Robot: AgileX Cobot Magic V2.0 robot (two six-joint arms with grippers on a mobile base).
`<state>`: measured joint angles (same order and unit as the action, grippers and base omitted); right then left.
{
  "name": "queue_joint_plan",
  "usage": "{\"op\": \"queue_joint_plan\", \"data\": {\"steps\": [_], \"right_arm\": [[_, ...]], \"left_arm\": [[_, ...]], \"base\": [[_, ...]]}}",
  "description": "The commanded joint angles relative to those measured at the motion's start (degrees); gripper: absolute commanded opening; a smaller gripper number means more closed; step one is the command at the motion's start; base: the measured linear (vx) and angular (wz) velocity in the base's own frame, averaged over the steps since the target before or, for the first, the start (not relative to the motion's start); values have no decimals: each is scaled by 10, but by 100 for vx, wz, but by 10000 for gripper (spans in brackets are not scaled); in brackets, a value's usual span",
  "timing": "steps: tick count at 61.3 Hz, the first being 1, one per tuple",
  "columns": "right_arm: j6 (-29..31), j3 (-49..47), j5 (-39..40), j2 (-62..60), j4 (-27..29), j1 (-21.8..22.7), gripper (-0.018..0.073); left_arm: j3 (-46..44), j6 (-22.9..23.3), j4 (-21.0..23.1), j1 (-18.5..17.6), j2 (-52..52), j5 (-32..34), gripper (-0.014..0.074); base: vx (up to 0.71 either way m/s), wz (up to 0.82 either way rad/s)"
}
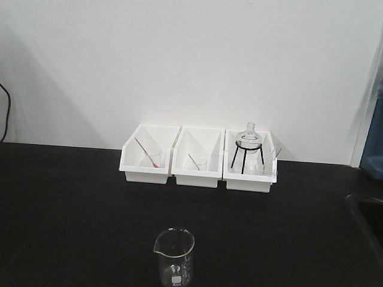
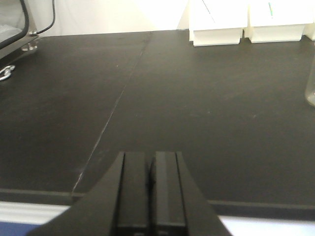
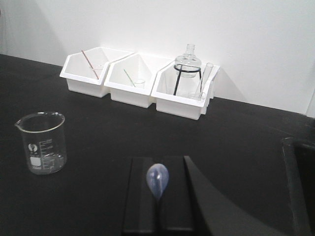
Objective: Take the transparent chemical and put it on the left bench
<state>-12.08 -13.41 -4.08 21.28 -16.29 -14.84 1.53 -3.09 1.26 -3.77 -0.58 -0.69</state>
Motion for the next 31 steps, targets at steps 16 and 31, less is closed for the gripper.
{"op": "queue_joint_plan", "data": {"steps": [16,31], "right_arm": [[3,-17,49,4,-2,0,-4],[4,-17,52,4,-2,0,-4]], "left_arm": [[9,4,0,-1,-11,45,-4],[9,4,0,-1,-11,45,-4]], "base": [[11,-5],[5,-3]]}}
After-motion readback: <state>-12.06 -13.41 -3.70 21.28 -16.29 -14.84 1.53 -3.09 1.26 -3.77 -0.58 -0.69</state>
